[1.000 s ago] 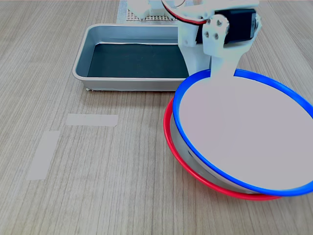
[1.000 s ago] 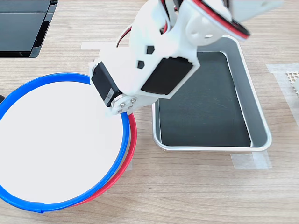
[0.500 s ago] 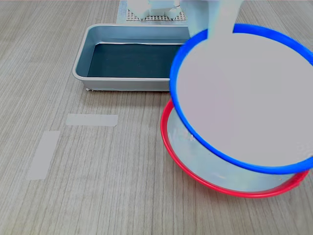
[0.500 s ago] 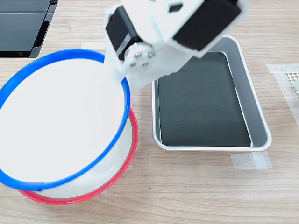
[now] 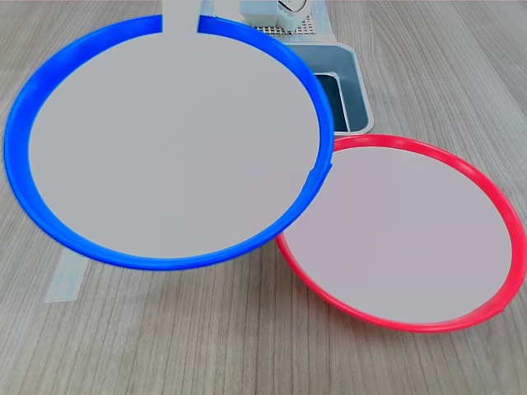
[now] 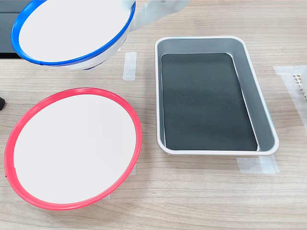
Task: Lift the stacked dish and set it down on the table.
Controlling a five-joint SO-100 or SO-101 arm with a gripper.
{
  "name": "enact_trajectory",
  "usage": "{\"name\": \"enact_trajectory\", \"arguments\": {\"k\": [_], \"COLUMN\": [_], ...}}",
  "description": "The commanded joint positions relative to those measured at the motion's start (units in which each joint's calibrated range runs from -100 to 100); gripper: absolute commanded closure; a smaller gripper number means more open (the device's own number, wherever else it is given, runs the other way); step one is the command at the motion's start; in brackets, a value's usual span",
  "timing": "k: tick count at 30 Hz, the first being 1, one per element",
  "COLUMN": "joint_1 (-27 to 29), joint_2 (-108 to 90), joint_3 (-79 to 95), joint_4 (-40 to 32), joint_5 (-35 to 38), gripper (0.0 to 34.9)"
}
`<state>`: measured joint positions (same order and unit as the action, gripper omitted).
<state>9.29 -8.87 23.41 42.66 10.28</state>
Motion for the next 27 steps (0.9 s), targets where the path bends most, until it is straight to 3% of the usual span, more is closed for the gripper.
{"name": "enact_trajectory", "arguments": {"k": [1, 12, 27], "joint_1": [3.8, 5.6, 4.1], "joint_2": [0.7, 8.9, 14.9], "joint_3": [0.6, -0.2, -2.8], "joint_4": [-2.3, -8.4, -9.3], "joint_5": [1.3, 2.1, 1.7], "gripper": [34.9, 34.9, 34.9]}}
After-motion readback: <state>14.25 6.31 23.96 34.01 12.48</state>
